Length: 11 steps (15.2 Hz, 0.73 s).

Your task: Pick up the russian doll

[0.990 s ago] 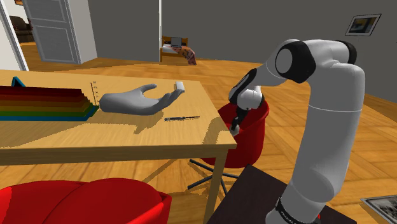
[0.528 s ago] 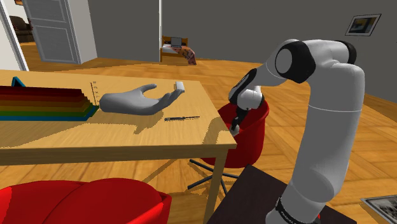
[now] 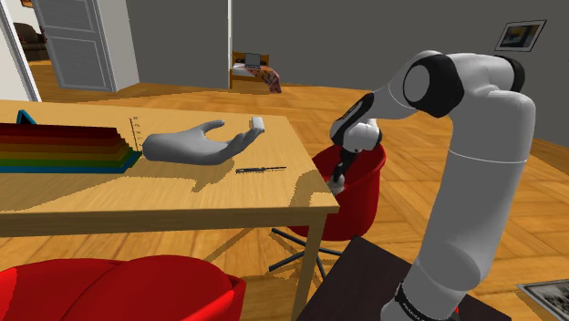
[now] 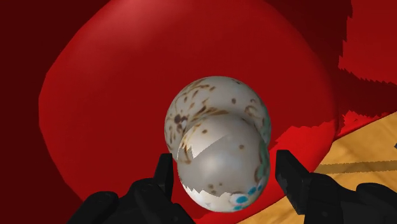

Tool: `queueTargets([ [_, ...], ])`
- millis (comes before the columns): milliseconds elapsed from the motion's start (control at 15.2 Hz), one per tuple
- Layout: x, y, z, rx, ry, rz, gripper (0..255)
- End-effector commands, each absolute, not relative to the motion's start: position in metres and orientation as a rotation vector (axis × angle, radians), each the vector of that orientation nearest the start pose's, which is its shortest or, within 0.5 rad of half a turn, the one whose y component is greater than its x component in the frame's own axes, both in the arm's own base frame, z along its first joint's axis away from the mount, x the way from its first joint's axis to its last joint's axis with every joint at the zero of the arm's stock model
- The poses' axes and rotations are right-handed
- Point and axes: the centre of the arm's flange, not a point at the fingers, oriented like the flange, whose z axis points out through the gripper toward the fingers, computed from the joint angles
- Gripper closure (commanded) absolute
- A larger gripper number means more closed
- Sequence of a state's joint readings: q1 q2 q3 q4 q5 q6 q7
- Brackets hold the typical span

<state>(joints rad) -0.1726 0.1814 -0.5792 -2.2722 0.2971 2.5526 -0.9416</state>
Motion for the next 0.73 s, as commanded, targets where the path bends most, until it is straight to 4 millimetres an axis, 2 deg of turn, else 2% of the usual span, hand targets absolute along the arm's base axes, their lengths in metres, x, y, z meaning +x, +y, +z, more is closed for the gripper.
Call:
queueTargets([
  [0, 0.397, -0.373, 0.315, -3.181, 0.052, -0.245, 255],
  [528, 0.397, -0.373, 0.357, -3.181, 0.052, -0.245, 255],
  [660, 0.397, -0.373, 0.358, -3.181, 0.052, -0.245, 255],
])
